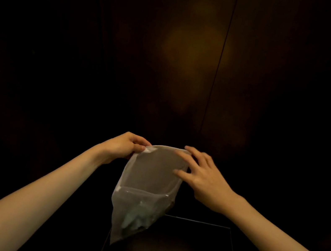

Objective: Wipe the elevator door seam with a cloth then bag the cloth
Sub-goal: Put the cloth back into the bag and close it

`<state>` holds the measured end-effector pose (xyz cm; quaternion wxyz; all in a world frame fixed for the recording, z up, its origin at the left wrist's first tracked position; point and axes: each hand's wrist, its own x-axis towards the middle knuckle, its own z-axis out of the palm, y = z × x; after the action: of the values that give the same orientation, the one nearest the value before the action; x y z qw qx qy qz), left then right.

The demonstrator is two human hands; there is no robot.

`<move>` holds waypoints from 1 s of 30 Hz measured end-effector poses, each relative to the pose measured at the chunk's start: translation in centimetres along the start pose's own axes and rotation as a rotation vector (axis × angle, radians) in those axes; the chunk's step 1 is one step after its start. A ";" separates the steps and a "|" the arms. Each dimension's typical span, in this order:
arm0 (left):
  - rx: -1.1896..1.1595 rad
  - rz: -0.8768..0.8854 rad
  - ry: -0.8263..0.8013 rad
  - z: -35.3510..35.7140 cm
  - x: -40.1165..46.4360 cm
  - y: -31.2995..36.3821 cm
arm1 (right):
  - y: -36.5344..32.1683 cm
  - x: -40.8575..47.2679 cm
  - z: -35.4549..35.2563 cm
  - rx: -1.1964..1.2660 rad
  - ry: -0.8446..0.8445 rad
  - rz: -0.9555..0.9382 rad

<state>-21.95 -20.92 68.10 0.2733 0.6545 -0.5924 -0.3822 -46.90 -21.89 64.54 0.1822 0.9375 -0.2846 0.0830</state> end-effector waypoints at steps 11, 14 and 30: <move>0.167 0.075 -0.081 -1.7 -1.3 -1.8 | 0.2 2.8 0.7 0.303 -0.184 0.164; 0.194 0.168 -0.033 -1.8 -2.0 -3.9 | 0.0 3.2 0.4 0.468 -0.168 0.227; 0.425 0.097 -0.010 -0.1 -7.5 -14.3 | 2.2 2.5 2.7 0.733 -0.341 0.275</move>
<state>-13.80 -11.39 57.89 0.1443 0.6661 -0.6919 -0.2383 -45.96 -25.90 63.32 -0.2253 0.8940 -0.3846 0.0460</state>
